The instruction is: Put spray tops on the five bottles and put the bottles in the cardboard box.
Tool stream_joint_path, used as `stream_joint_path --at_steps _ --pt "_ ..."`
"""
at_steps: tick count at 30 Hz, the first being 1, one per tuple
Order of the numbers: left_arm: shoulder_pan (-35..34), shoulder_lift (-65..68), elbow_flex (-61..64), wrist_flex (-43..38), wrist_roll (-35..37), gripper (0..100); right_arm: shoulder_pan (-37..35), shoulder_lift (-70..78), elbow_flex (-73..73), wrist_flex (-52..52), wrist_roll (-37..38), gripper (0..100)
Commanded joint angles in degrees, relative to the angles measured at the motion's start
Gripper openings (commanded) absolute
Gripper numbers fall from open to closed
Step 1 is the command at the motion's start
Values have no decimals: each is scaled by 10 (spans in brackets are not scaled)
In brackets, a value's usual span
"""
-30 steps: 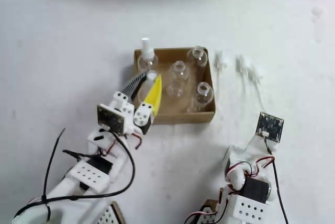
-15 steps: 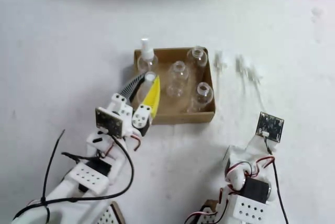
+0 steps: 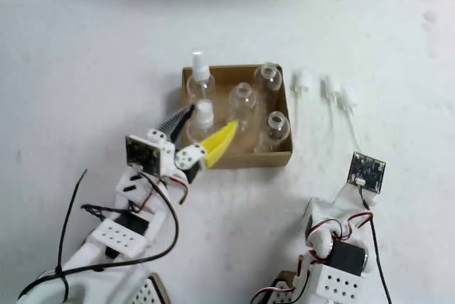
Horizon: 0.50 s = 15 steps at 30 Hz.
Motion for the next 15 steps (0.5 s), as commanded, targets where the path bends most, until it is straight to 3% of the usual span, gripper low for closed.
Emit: stream_joint_path --at_steps 1,7,10,15 --pt "-19 -8 -33 1 11 272 7 -3 5 1 0 50" --pt "-19 -110 -17 43 12 269 7 -3 5 1 0 50" --pt "-19 -214 -23 160 12 269 7 -3 5 1 0 50" --pt "-17 -428 -75 425 53 272 7 -3 5 1 0 50"
